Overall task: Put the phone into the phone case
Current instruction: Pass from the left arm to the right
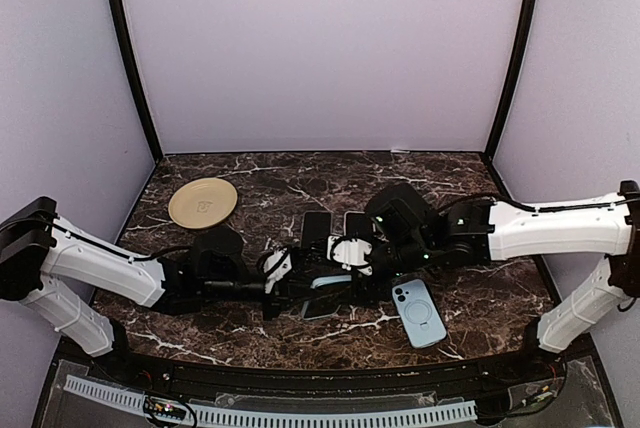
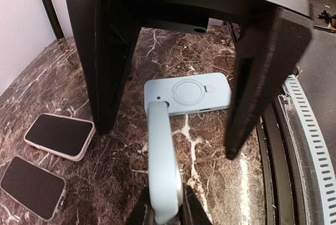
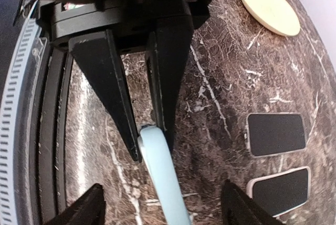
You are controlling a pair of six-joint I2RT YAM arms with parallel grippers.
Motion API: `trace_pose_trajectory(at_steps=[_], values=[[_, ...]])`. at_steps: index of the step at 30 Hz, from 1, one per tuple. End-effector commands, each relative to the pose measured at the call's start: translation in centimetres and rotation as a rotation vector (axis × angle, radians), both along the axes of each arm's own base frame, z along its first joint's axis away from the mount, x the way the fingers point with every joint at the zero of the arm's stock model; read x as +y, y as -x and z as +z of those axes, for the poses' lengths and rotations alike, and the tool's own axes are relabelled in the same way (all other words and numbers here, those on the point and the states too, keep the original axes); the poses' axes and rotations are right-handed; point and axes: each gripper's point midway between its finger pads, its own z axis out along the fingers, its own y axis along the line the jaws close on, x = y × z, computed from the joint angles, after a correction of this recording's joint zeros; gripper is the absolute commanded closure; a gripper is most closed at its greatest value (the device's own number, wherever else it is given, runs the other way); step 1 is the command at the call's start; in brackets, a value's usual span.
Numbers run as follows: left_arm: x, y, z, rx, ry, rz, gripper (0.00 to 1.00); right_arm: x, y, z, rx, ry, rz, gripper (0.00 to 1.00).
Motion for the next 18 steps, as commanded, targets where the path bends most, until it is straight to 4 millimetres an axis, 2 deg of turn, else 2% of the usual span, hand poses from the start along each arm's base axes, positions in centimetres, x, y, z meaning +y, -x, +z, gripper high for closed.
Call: trace_pose_trajectory(at_steps=[1,2,4,9,18], values=[[0.1,0.1,0.2,-0.042,-0.013,-0.02,1.0,0.0,-0.5,-0.2,-0.027,0.042,0.077,0.37],[0.0,0.2,0.2,-0.043,-0.01,-0.029,1.0,0.1,-0.6,-0.2,-0.03,0.039,0.078,0.43],[0.0,0.4,0.2,-0.043,-0.004,-0.041,1.0,0.5,-0.7,-0.3,-0.034,0.028,0.083,0.47],[-0.1,0.6,0.7,-0.04,0.025,-0.048,1.0,0.7,-0.9,-0.7,-0.022,0.028,0.09,0.46],[0.3,1.0,0.4,-0.054,0.04,-0.057,1.0,-0.8,-1.1,-0.2,0.017,-0.051,0.073,0.43]])
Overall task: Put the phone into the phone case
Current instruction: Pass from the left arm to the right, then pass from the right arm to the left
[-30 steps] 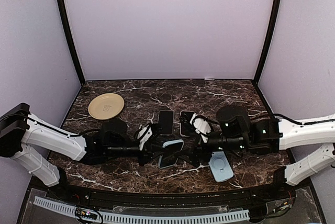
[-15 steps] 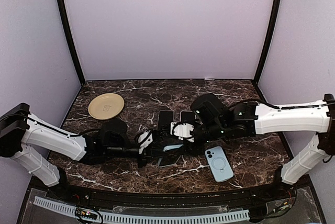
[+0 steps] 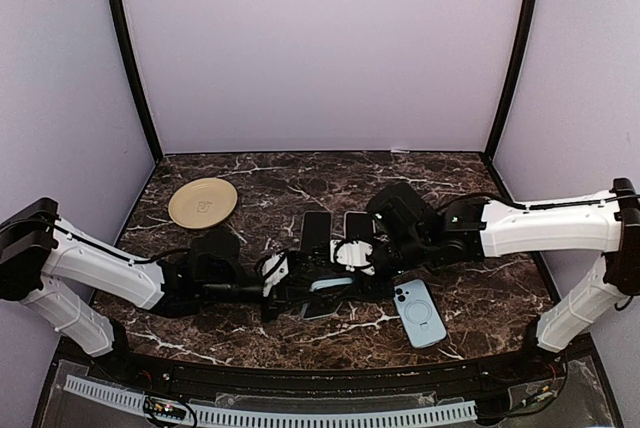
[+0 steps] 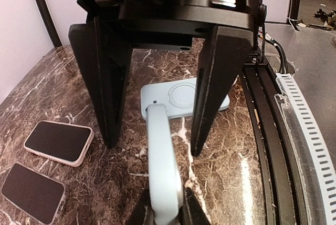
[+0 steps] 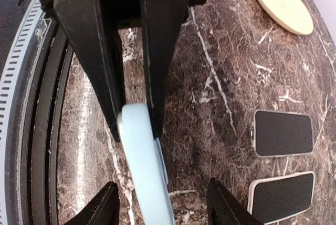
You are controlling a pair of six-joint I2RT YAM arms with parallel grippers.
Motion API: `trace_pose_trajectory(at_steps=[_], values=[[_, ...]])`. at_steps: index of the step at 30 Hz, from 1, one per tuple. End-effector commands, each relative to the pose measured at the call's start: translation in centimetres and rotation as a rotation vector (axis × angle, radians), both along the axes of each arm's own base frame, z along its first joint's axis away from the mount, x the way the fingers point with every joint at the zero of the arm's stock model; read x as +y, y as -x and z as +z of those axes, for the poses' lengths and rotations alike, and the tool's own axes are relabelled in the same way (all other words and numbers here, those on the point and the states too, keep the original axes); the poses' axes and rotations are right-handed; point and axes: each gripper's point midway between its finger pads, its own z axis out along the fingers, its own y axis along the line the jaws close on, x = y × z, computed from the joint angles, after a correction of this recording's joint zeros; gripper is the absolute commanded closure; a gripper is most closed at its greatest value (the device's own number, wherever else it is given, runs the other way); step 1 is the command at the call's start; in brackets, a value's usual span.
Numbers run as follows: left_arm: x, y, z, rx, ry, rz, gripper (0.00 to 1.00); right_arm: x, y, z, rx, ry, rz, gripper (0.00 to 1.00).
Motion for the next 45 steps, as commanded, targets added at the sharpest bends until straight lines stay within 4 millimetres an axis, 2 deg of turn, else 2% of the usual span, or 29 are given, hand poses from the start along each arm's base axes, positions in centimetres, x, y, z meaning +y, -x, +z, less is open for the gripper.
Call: trace_pose_trajectory(at_steps=[1,4,6,8,14,16,18,20,23,26,29,32,34,36,37,39,45], values=[[0.2,0.4,0.3,-0.03,0.02,-0.024,1.0,-0.7,-0.5,1.1,0.007,-0.069,-0.02,0.43],[0.0,0.7,0.2,-0.025,0.018,-0.04,1.0,-0.2,-0.3,1.4,0.018,-0.095,-0.009,0.45],[-0.1,0.6,0.3,-0.025,0.02,-0.042,1.0,0.4,-0.3,1.4,0.033,-0.1,0.002,0.5],[-0.2,0.6,0.5,-0.024,0.026,-0.042,1.0,0.8,-0.5,1.2,0.039,-0.095,0.001,0.56],[-0.4,0.5,0.8,-0.021,0.036,-0.043,1.0,1.6,-0.7,0.6,0.072,-0.087,-0.003,0.64],[-0.5,0.5,0.9,-0.015,0.041,-0.042,1.0,1.9,-0.4,1.0,0.094,-0.099,0.006,0.69],[-0.5,0.4,0.9,0.002,0.047,-0.034,1.0,2.1,-0.1,1.6,0.113,-0.121,0.014,0.79],[-0.5,0.4,0.9,0.011,0.052,-0.028,1.0,2.0,0.0,2.0,0.116,-0.131,0.006,1.0],[-0.5,0.2,0.7,0.026,0.046,-0.016,1.0,1.9,0.1,3.1,0.113,-0.17,-0.001,1.0],[-0.2,-0.2,-0.2,0.047,0.023,0.021,0.77,1.5,0.6,4.1,0.117,-0.219,-0.005,1.0],[0.5,-0.3,-1.3,0.046,0.01,0.046,0.63,1.2,1.3,5.2,0.127,-0.27,0.005,1.0],[0.7,0.0,-1.8,0.054,0.004,0.038,0.59,1.2,1.9,6.4,0.146,-0.312,0.024,1.0],[0.6,0.2,-1.6,0.063,0.011,0.023,0.62,1.2,2.2,7.1,0.159,-0.332,0.035,1.0],[0.5,0.4,-1.0,0.062,0.028,0.016,0.72,1.2,2.5,7.4,0.167,-0.343,0.041,1.0],[0.5,0.3,-0.5,0.055,0.045,0.017,0.81,1.1,2.5,7.4,0.17,-0.342,0.04,1.0],[0.5,0.3,0.5,0.042,0.072,0.017,0.91,0.9,2.5,7.2,0.171,-0.339,0.034,1.0],[0.5,1.0,2.6,0.03,0.106,-0.019,1.0,0.7,2.7,6.8,0.188,-0.331,0.025,1.0]])
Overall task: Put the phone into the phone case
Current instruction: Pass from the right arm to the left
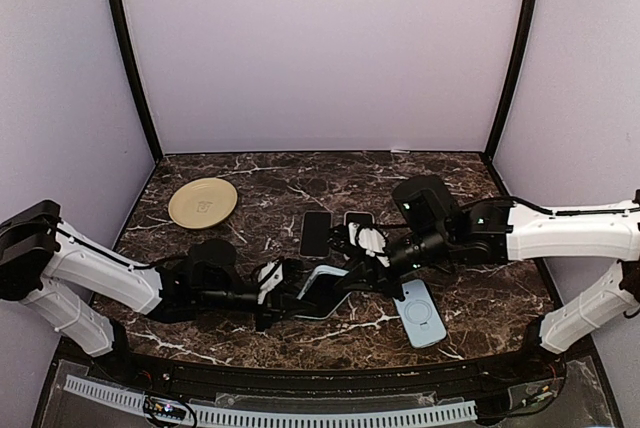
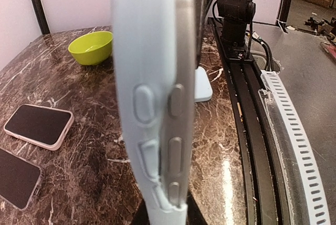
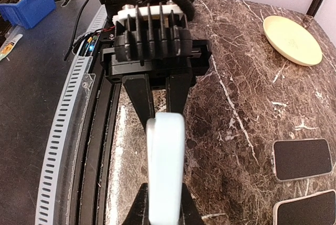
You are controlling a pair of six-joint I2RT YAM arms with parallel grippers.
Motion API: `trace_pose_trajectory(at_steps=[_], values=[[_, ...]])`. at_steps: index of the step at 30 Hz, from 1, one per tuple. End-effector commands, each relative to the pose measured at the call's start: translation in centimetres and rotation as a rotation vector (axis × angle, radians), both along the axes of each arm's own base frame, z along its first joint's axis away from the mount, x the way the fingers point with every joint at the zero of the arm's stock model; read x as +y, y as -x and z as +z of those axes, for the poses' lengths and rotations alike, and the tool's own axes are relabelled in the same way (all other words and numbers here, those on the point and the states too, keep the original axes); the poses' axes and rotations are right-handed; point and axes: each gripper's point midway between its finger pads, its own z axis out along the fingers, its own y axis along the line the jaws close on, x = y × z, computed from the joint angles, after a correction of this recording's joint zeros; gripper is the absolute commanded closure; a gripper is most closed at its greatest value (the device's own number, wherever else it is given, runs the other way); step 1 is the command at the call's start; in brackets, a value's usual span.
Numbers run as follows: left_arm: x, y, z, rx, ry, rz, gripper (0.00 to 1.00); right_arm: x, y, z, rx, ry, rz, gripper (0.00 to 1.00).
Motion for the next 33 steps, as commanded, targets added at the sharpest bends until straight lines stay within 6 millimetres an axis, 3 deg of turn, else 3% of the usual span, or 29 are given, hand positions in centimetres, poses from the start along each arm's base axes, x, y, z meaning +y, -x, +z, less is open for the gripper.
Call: trace_pose_trajectory(at_steps=[1,7,9,12,13,14,16,18,20,22,23,24,26,29,33], values=[[-0.3,-0.1,4.2,-0.057,0.102,-0.009,1.0,0.6,-0.1,2.5,0.01,-0.092,-0.015,1.0],[-0.7,0.6,6.2,0.028,0.126,-0.034,1.0,0.7,0.0,3.8,0.031,-0.092,-0.014,1.0],[-1.3,0.9,7.4,0.108,0.137,-0.05,1.0,0.7,-0.3,4.9,0.033,-0.089,-0.028,1.0],[-2.2,1.6,11.0,0.228,0.196,-0.087,1.0,0.6,-1.5,7.0,0.027,-0.08,-0.098,1.0],[-2.3,1.8,12.2,0.257,0.216,-0.096,0.9,0.3,-1.7,7.4,0.042,-0.068,-0.114,1.0],[-2.3,1.8,12.9,0.261,0.229,-0.097,0.67,0.1,-1.9,8.3,0.053,-0.076,-0.116,1.0],[-1.9,1.6,14.2,0.243,0.249,-0.073,0.4,-0.5,-2.0,10.5,0.079,-0.132,-0.108,1.0],[-1.0,1.0,15.3,0.182,0.271,-0.03,0.24,-1.3,-1.8,12.6,0.096,-0.204,-0.092,1.0],[0.3,0.1,16.4,0.085,0.286,0.046,0.17,-2.5,-1.8,14.8,0.094,-0.28,-0.085,1.0],[2.6,-0.5,18.9,-0.032,0.338,0.124,0.11,-4.0,-1.9,17.2,0.087,-0.352,-0.084,1.0],[3.3,-0.6,19.0,-0.074,0.337,0.145,0.1,-4.8,-1.8,18.4,0.091,-0.388,-0.07,1.0],[4.5,-0.6,20.6,-0.113,0.377,0.178,0.07,-5.5,-1.5,19.5,0.101,-0.42,-0.046,1.0],[6.0,-0.2,21.8,-0.168,0.414,0.194,0.06,-6.8,-0.5,21.3,0.121,-0.459,0.015,1.0],[7.2,-0.3,22.2,-0.197,0.428,0.228,0.06,-8.0,0.8,23.3,0.145,-0.479,0.086,1.0],[7.9,-2.8,20.4,-0.175,0.366,0.38,0.07,-9.3,3.6,26.1,0.229,-0.514,0.252,1.0]])
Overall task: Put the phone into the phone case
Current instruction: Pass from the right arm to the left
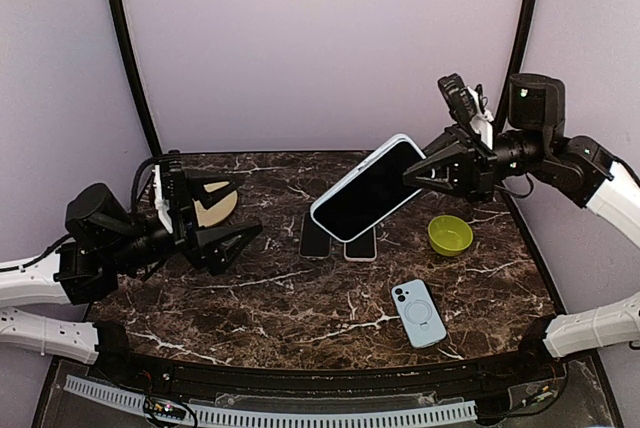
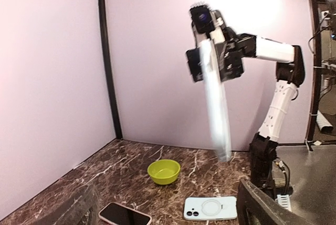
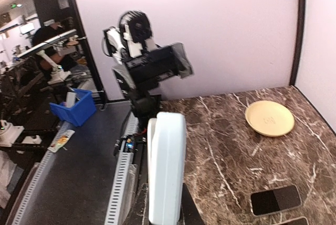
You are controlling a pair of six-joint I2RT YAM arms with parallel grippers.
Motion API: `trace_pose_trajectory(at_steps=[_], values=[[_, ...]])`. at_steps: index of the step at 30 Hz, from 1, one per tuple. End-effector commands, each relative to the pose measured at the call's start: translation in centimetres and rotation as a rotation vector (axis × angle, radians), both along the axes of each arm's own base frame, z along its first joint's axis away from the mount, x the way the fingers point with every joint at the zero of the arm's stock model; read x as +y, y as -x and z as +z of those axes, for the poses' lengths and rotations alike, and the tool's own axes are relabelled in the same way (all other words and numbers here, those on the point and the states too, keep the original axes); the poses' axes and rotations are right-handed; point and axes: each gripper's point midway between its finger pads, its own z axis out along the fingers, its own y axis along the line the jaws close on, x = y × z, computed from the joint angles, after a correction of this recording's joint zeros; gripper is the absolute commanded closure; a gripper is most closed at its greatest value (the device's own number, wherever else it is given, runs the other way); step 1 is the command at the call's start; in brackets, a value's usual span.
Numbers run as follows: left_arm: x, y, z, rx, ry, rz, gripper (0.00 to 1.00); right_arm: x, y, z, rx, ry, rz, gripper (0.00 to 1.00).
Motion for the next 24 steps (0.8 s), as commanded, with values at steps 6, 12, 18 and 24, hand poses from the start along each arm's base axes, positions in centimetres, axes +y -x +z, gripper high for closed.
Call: trace_pose_trajectory(at_steps=[6,12,18,24], values=[[-1.4,-5.2,-6.7,0.122,-0.195,0.23,0.08,-2.3,5.4,8.0,0.092,-0.155,0.316,1.0],[-2.7,-4.7,-7.2,0.092,-0.2,0.164,0.09,-2.8,5.5,9.6,0.13,-0.171,0.254,1.0],[-2.9,-3.7,-7.1,0.071,-0.2,0.112,0.09,-3.8,6.6,10.2,0.115,-0.188,0.226,1.0],[-3.1,-3.2,-7.3,0.087,-0.191,0.081,0.1,-5.3,9.1,11.6,0.099,-0.231,0.325,1.0]])
